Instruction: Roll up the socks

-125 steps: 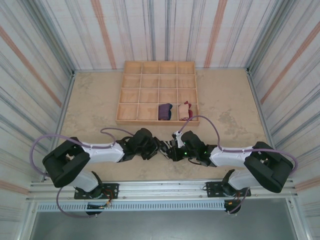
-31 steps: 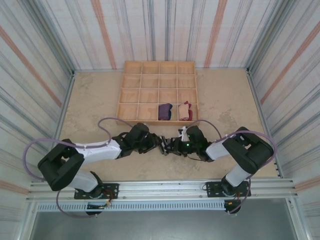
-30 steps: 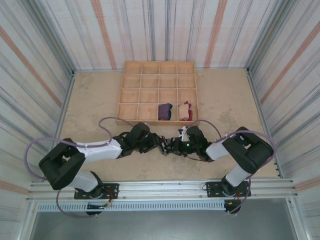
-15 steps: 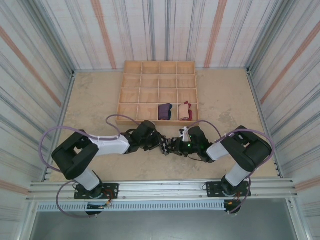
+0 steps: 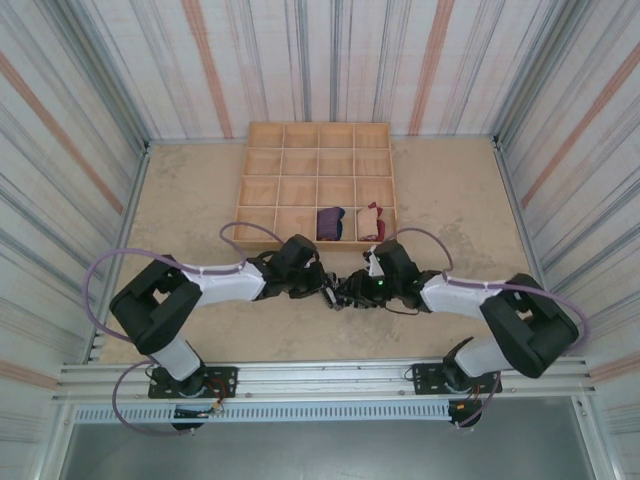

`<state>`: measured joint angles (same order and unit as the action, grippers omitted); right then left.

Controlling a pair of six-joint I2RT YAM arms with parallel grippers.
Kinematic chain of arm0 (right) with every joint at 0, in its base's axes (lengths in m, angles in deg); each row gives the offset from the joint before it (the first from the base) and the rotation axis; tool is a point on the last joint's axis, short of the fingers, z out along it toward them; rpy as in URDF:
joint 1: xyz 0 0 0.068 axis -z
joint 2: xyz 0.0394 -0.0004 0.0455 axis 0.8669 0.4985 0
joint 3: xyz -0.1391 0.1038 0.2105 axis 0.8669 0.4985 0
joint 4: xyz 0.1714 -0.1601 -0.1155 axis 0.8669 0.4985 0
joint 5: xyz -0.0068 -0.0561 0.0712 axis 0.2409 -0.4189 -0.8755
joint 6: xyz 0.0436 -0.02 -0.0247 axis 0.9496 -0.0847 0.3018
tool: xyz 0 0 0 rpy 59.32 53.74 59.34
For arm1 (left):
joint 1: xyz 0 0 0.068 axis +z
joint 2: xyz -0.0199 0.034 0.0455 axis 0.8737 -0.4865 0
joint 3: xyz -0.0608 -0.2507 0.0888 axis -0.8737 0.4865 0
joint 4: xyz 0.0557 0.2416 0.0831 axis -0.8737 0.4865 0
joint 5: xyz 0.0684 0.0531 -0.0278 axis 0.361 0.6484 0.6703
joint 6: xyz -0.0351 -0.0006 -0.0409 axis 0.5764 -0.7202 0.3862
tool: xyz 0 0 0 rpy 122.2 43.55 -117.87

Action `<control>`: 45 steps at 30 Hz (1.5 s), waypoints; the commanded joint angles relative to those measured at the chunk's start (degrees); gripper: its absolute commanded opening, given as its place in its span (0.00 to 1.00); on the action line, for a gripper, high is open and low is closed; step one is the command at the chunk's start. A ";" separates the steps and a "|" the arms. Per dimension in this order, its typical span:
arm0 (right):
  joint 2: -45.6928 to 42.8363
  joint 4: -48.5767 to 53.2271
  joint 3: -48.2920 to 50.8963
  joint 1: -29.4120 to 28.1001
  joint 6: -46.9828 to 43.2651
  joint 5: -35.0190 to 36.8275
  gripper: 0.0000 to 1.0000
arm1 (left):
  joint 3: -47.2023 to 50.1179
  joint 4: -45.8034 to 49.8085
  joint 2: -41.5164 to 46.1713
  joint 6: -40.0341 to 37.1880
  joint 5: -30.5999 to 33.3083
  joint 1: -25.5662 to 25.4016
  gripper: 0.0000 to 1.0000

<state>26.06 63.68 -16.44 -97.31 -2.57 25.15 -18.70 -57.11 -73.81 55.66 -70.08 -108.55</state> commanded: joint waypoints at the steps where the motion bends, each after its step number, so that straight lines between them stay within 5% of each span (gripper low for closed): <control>1: -4.76 26.82 -5.18 0.11 -9.83 8.86 0.44 | 1.31 1.11 0.75 -5.38 -3.92 1.02 0.00; 12: -8.31 35.59 -7.00 -0.55 -14.71 25.97 0.49 | 3.57 -0.57 3.18 -8.00 -7.37 1.84 0.00; 19: -2.56 21.59 -4.36 -2.78 -16.99 16.87 0.47 | 4.33 -2.18 3.01 -8.06 -9.46 2.39 0.00; 25: 0.14 16.19 -4.21 -3.45 -16.90 16.05 0.38 | 4.93 -2.80 3.63 -8.16 -10.41 2.62 0.00; 33: 9.05 14.49 -8.78 -2.37 -19.90 16.75 0.00 | 8.21 -6.16 7.74 -7.33 -12.70 2.88 0.00; 44: 19.19 15.95 -20.68 -2.97 -26.50 18.03 0.00 | 12.17 10.64 16.14 2.66 -0.66 2.23 0.00; 45: 19.65 15.75 -21.34 -3.55 -27.15 17.94 0.07 | 12.05 11.13 15.33 3.14 -0.28 2.35 0.00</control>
<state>43.46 77.27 -36.28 -100.04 -25.85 40.83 -8.31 -53.81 -57.78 55.00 -73.51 -106.15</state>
